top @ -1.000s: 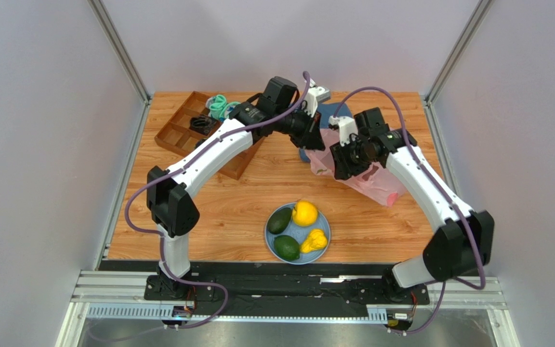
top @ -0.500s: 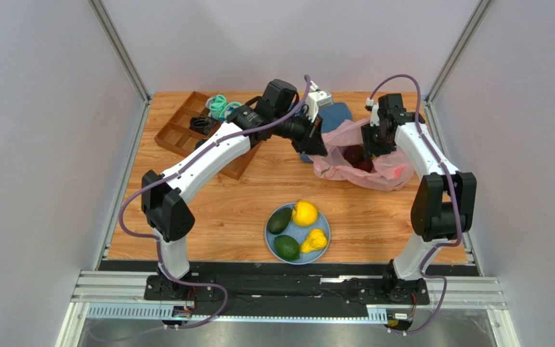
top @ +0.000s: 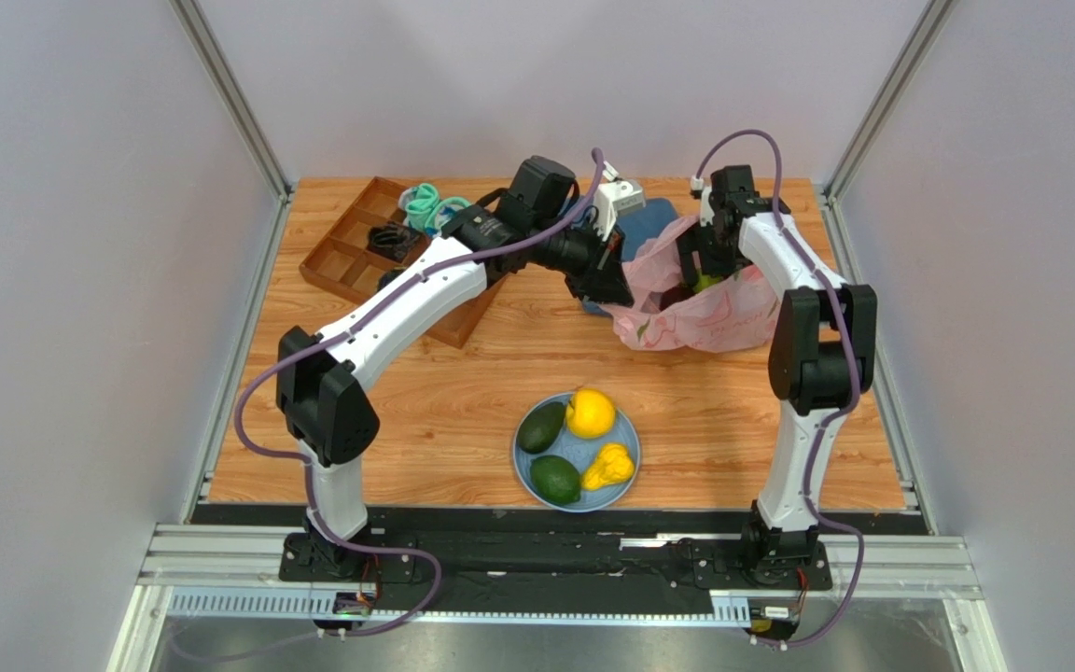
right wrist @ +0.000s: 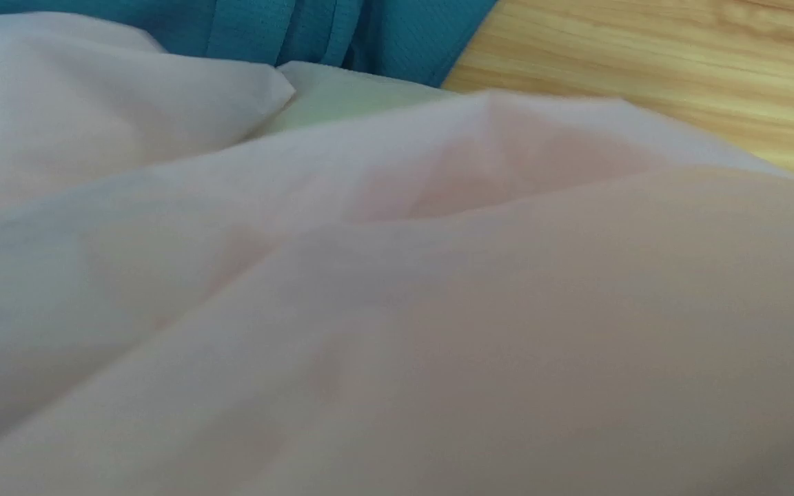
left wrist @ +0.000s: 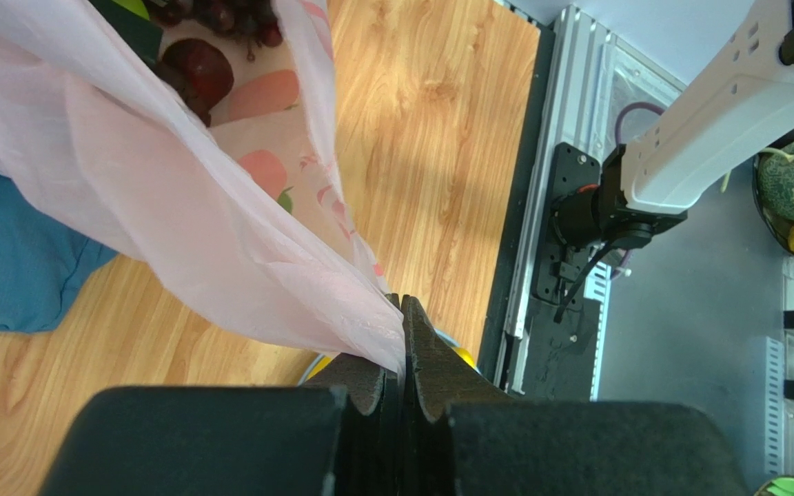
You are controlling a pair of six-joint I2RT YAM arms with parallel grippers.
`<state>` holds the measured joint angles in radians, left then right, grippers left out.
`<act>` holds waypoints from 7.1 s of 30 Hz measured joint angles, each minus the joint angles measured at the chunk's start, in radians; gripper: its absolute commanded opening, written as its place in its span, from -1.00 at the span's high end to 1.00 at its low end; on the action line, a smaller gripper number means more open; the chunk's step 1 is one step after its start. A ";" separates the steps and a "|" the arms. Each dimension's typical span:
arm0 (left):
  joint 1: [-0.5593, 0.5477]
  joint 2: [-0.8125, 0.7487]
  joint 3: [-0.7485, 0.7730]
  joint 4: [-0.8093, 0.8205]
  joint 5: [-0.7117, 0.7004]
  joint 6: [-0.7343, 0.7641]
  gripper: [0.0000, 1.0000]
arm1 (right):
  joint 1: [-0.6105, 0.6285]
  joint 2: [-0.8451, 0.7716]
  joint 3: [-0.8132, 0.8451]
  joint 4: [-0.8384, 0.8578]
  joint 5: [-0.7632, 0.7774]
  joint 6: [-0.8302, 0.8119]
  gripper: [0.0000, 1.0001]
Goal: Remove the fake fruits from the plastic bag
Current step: Take out the fake fruit from the plastic bag, then place the fake fruit on the plate, then take out the fake fruit from the plastic bag, then place the fake fruit on the plate, then adjust the plastic bag at the center of the board.
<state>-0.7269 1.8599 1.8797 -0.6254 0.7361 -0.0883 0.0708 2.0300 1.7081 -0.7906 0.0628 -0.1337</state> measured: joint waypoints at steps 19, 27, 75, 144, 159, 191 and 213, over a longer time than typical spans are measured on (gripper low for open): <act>0.001 0.070 0.029 -0.003 -0.015 -0.009 1.00 | -0.008 -0.177 0.051 -0.112 -0.238 -0.046 0.27; 0.010 0.103 0.107 -0.006 -0.035 -0.022 1.00 | -0.007 -0.603 -0.129 -0.258 -0.477 -0.100 0.27; 0.035 -0.024 -0.079 0.039 -0.021 -0.086 1.00 | 0.622 -0.675 -0.665 -0.090 -0.262 -0.234 -0.99; 0.025 0.057 -0.003 -0.086 -0.088 0.121 1.00 | 0.076 -0.723 -0.304 -0.045 -0.410 -0.174 0.21; 0.043 0.067 -0.009 0.007 -0.058 -0.042 1.00 | 0.691 -0.884 -0.704 -0.071 -0.505 -0.459 0.15; 0.063 0.015 -0.108 0.009 -0.049 -0.045 1.00 | 0.442 -1.017 -0.550 0.025 -0.151 -0.412 -0.68; -0.071 -0.134 -0.226 0.037 0.055 0.081 1.00 | -0.167 -0.705 -0.698 0.006 -0.059 -0.232 -0.28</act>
<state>-0.7975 1.7264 1.6539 -0.5884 0.7906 -0.0071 -0.0959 1.3251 1.0096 -0.7845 0.0036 -0.3653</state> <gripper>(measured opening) 0.007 0.650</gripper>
